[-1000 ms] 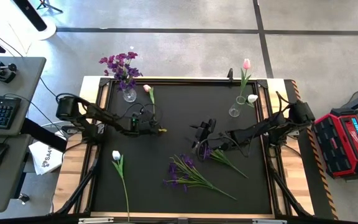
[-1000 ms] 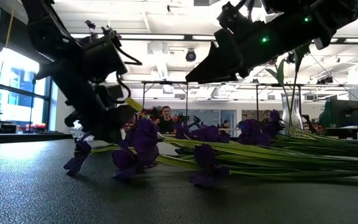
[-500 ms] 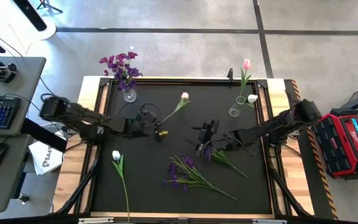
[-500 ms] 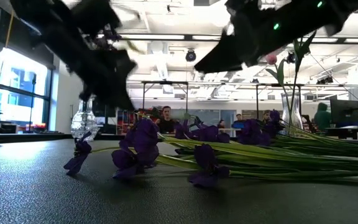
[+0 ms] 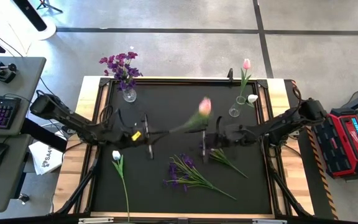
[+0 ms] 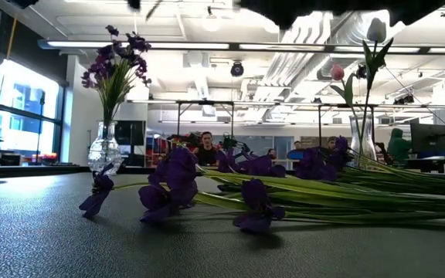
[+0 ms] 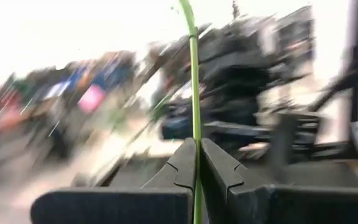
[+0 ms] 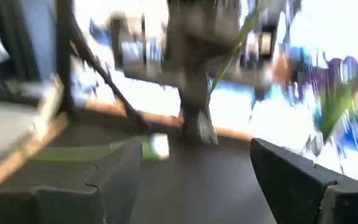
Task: Sort flowers into vase by color
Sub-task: Put the pink tulip into the right transparent vase
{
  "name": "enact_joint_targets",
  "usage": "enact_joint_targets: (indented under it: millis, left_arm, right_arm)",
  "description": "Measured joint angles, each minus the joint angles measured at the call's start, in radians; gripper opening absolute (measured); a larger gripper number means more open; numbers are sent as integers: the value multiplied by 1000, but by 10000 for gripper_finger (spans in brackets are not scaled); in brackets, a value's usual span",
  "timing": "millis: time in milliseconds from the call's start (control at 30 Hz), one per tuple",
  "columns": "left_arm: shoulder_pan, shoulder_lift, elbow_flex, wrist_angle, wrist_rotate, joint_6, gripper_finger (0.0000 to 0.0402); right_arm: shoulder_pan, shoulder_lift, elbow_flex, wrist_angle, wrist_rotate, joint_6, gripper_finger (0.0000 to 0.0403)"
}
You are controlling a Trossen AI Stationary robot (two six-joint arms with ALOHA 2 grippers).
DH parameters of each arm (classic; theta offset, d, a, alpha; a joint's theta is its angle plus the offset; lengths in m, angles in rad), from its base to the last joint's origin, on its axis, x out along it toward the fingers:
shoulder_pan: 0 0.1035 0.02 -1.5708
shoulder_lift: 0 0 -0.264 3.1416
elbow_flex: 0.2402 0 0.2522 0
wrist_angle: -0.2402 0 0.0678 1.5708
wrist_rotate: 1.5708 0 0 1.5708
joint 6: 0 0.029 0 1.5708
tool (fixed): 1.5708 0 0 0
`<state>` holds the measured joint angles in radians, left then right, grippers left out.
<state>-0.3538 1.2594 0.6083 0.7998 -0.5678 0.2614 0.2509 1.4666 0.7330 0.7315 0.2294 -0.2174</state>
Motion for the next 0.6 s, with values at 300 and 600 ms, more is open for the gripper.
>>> enact_joint_targets:
  millis: [300,600]
  left_arm:
    - [-12,31,0,164,190,91,1]
    - [14,85,0,168,189,72,1]
  right_arm:
    - [-9,-8,22,295,-213,-80,277]
    - [-9,-8,258,-78,-126,-97,216]
